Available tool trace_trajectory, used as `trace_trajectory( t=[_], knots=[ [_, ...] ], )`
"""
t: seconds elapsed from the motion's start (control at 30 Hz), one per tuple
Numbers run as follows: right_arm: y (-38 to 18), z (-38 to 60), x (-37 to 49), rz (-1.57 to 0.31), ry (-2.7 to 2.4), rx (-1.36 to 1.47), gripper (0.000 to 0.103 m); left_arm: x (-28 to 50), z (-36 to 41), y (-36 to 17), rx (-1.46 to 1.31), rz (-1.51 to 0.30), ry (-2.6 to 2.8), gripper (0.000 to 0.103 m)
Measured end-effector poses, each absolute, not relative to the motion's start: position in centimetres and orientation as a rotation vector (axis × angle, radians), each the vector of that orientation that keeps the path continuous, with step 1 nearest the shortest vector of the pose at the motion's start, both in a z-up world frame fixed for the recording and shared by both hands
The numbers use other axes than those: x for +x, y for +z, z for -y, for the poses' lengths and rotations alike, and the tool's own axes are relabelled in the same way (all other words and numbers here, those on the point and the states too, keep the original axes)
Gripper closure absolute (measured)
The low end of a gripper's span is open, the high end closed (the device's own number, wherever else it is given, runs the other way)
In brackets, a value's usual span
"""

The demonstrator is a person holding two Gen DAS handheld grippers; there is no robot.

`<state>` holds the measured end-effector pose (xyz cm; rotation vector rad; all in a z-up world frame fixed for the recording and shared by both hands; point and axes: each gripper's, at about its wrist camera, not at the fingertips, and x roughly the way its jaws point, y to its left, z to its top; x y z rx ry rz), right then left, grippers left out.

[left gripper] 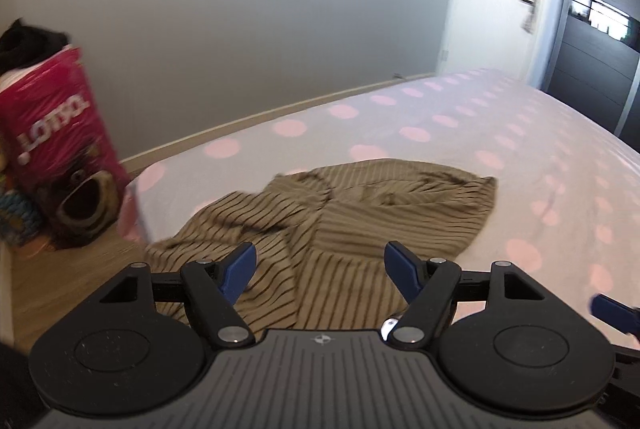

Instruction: Fold clothes

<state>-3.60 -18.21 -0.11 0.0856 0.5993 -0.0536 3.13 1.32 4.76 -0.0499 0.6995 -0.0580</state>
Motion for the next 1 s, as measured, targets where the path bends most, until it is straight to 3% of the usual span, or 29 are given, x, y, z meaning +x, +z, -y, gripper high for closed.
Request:
trace_trajectory(
  t=[0.07,0.27,0.47,0.9,0.97,1.0],
  knots=[
    [-0.2,18.2,-2.6,-0.599,-0.049,0.062,0.032,4.1,-1.1,5.0,-0.033,-0.706,-0.075,0.033],
    [-0.9,18.3,1.3,-0.634,0.005,0.065,0.033,7.7,-0.5,4.4,0.027,-0.756,-0.031,0.033],
    [-3.5,18.4,6.1,-0.743,0.037,0.105,0.033,11.9,-0.6,0.6,0.027,-0.898,0.019,0.047],
    [-10.2,17.8,13.3,-0.926,0.056,0.265,0.032,14.6,-2.6,-7.6,-0.016,-1.107,0.093,0.048],
    [-10.6,17.4,13.9,-0.94,0.058,0.287,0.04,14.8,-2.4,-8.2,-0.029,-1.131,0.076,0.058],
    [-10.7,17.1,14.2,-0.939,0.055,0.281,0.053,14.9,-2.2,-8.5,-0.032,-1.144,0.059,0.068]
  ],
)
